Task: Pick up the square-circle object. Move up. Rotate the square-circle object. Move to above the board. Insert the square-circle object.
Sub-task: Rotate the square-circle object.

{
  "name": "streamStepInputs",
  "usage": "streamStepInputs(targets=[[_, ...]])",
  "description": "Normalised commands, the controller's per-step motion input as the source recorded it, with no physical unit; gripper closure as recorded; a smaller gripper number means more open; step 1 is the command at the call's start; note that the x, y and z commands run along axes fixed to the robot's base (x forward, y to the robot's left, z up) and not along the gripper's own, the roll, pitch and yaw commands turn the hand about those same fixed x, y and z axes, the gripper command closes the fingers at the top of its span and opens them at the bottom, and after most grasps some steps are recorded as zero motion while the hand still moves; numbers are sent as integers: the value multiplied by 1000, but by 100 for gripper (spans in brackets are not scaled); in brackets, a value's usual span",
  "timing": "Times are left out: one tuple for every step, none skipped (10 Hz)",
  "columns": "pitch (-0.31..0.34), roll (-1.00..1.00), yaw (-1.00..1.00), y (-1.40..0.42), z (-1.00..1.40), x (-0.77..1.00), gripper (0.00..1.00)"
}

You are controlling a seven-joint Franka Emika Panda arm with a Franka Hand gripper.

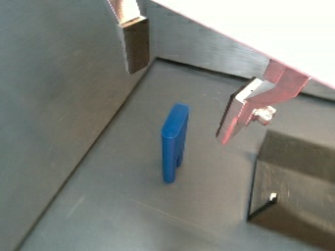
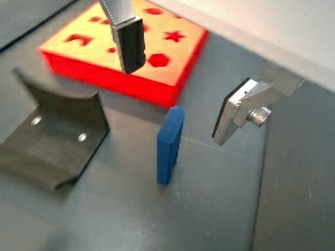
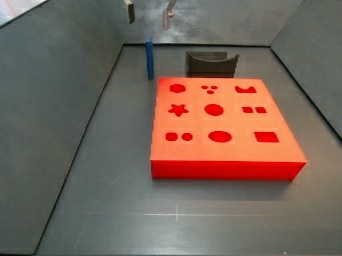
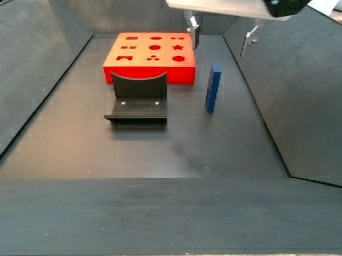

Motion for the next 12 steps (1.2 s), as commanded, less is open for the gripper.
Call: streamStepInputs(targets=[[3, -1, -1000, 11, -36, 33, 0], [3, -2, -1000, 11, -34, 34, 0], [3, -2, -1000, 11, -33, 34, 0], [3, -2, -1000, 12, -32, 35, 0], [3, -2, -1000, 12, -32, 35, 0], [3, -2, -1000, 12, -32, 35, 0], [4, -3, -1000, 12, -32, 34, 0], [4, -3, -1000, 12, -32, 34, 0], [4, -3, -1000, 12, -32, 34, 0], [5, -4, -1000, 12, -32, 34, 0], [6, -4, -1000, 13, -32, 34, 0], [7, -6, -1000, 13, -32, 34, 0]])
